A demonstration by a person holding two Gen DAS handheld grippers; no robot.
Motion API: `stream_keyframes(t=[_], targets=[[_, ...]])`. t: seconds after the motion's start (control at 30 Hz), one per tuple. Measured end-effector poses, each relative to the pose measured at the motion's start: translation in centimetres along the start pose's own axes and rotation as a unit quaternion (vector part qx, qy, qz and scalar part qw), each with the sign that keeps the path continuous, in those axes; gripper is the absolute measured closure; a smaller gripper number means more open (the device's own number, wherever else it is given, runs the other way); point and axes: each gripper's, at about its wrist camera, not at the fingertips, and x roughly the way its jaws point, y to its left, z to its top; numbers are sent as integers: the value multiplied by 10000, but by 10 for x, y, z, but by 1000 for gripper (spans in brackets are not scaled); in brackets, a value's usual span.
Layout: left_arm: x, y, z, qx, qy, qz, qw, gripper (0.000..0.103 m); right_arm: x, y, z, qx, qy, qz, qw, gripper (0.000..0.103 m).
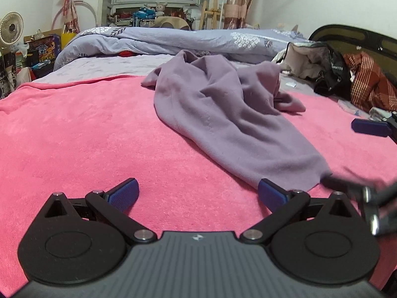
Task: Fold clothes
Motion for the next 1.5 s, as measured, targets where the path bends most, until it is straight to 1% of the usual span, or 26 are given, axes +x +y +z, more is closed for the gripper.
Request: stream_keyframes(t=[0.03,0.3,0.57,0.63,0.7,0.77,0.87,0.97,1.0,1.07,1.1,1.2,1.3,1.33,1.43,1.5], targets=[[0,-1,0,12,6,11,10000,0,0,7,0,-190,31,16,9998,0],[4,-4,-2,102,50,63,9999,0,12,-6,-2,102,141,-762,9969,0],[7,-8,-2,152,60,96,9998,0,24,-20,-4,393,250,-1530,9871,0],[7,-8,-2,146,61,96,9998,0,15,-17,-6,410,79,-984,9943,0],[6,-7,-2,133,54,88,9999,0,7,-5,-7,230,64,-393,9989,0],[6,-6,-3,90,37,59,9999,0,8,9,-7,-102,189,-127,9997,0],[5,-4,-3,27,14,15,10000,0,19,25,-2,-403,276,-188,9986,0],[5,-4,-3,22,11,10,10000,0,32,24,9,-320,301,-534,9976,0],[5,-4,-3,33,11,13,10000,0,34,21,12,-247,270,-723,9967,0],[4,-5,-3,47,-11,1,10000,0,35,11,15,-69,219,-940,9953,0],[2,-5,-2,66,-23,-32,10000,0,36,6,13,20,240,-983,9949,0],[-7,-11,0,290,-61,-505,9983,0,38,-8,7,296,325,-1064,9934,0],[-11,-24,-1,571,-150,-764,9953,0,45,-21,-1,517,292,-1046,9927,0],[-8,-30,0,726,-105,-762,9944,0,44,-21,-3,520,294,-1036,9928,0],[8,-49,3,1251,73,-174,9920,0,40,-22,-8,528,298,-1005,9931,0],[17,-54,9,1331,132,140,9909,0,38,-23,-11,533,302,-984,9933,1]])
